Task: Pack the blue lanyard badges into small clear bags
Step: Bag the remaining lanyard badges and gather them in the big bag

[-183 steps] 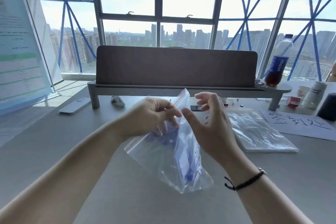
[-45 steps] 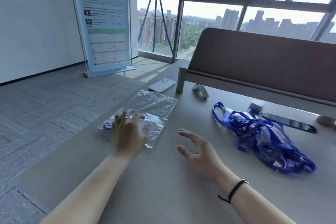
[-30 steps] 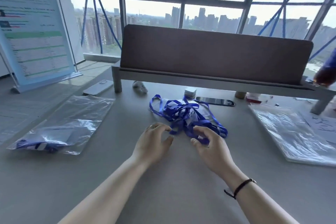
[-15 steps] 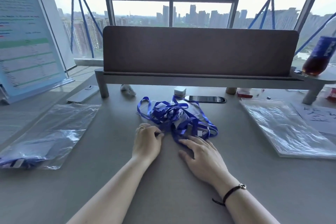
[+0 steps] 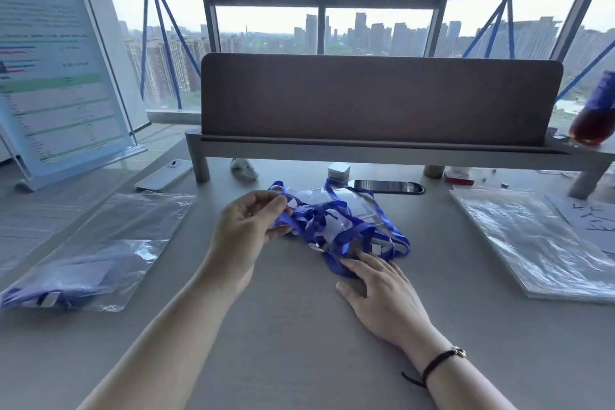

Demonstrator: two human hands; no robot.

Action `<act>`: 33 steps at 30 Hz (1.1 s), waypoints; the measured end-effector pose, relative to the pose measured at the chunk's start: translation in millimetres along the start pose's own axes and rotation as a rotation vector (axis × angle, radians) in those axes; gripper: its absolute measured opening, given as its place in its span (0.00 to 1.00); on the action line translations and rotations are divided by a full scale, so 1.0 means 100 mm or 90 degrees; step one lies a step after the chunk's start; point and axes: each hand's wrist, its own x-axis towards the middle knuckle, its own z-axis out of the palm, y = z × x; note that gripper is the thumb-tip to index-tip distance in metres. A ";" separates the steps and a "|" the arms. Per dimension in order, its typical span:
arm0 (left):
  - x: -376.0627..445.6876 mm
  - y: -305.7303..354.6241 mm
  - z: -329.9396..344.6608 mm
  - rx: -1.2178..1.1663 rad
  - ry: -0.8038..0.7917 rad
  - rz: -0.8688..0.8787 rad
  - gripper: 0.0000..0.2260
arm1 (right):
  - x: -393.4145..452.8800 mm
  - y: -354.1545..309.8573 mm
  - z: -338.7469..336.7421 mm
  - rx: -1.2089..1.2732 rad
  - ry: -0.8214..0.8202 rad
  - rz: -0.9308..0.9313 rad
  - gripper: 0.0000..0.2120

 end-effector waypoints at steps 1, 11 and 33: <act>-0.04 0.07 -0.01 -0.010 -0.009 0.007 0.05 | 0.00 0.00 0.00 0.006 0.006 0.003 0.25; -0.31 0.33 -0.15 0.080 -0.066 0.112 0.03 | -0.08 -0.09 0.04 0.043 0.152 -0.001 0.22; -0.47 -0.21 -0.55 -0.092 0.092 -0.134 0.16 | 0.69 -1.06 -0.79 0.539 0.031 0.060 0.08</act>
